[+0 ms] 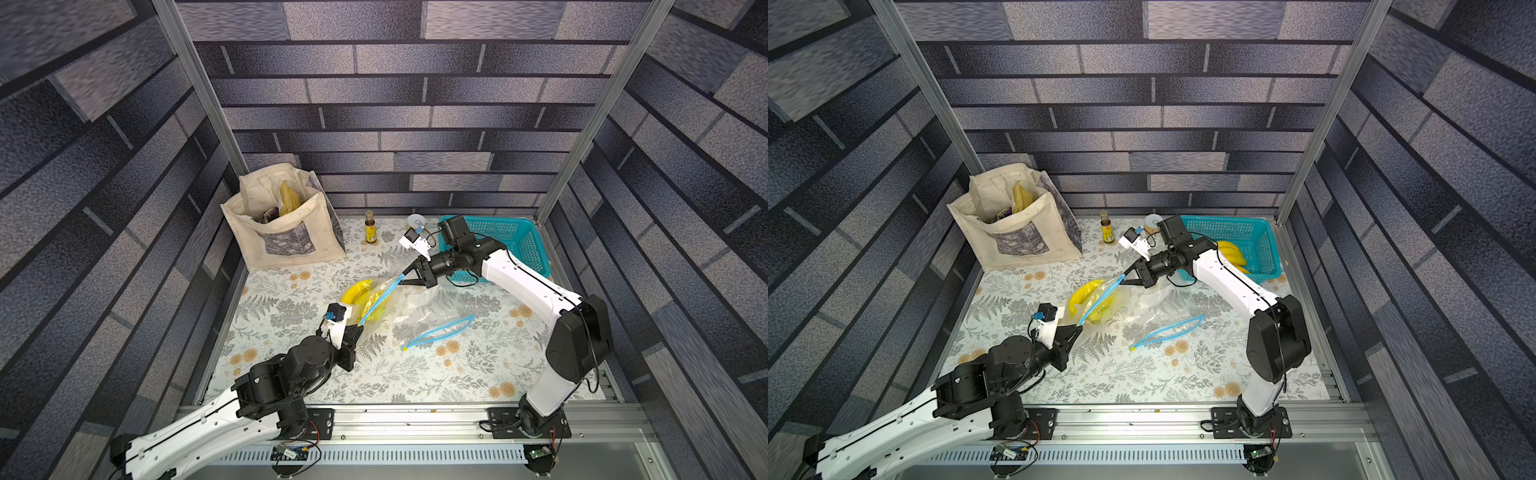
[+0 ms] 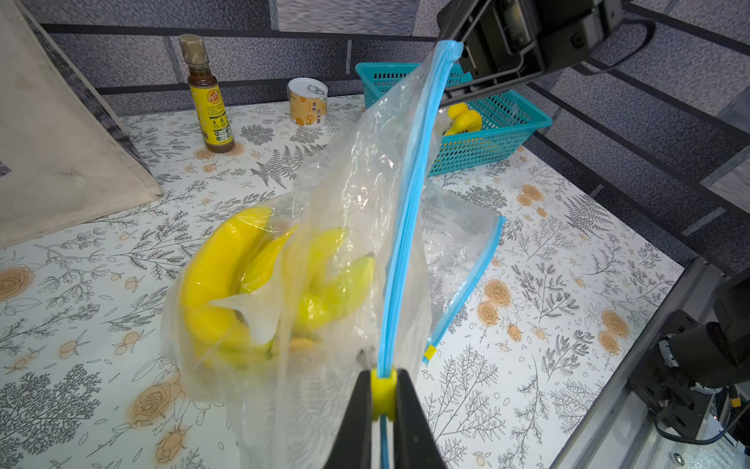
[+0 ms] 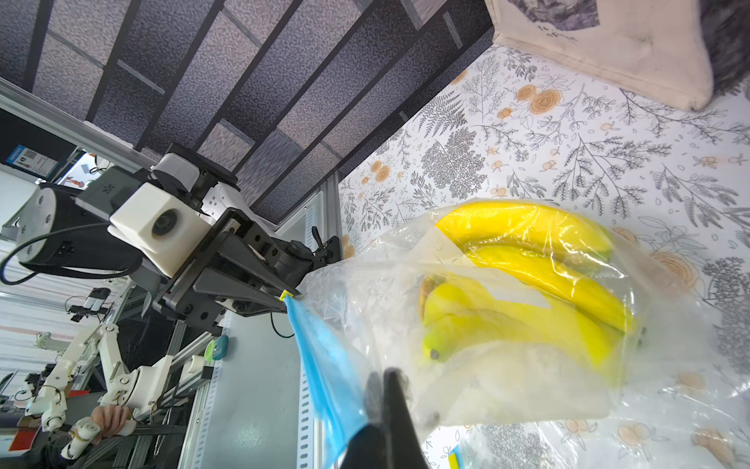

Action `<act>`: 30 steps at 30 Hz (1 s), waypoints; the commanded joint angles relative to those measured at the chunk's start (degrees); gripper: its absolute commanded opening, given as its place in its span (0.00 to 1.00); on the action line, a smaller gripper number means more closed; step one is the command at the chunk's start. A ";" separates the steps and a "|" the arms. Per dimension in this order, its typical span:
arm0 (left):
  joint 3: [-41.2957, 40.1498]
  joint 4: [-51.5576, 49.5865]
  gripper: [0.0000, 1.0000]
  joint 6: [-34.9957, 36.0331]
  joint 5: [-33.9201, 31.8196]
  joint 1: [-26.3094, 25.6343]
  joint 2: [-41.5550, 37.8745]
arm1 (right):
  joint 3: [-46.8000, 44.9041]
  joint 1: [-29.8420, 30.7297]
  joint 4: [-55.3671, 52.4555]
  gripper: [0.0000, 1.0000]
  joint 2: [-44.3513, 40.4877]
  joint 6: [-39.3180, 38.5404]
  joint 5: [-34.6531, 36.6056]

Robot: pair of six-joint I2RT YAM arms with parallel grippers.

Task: Open the zip-top bag and take out the banana
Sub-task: Unzip the zipper on the zipper food storage bag.

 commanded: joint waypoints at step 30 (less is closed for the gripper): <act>7.56 7.35 0.51 5.19 -17.82 -12.51 7.39 | -12.65 -3.33 12.11 0.00 -12.83 11.51 8.30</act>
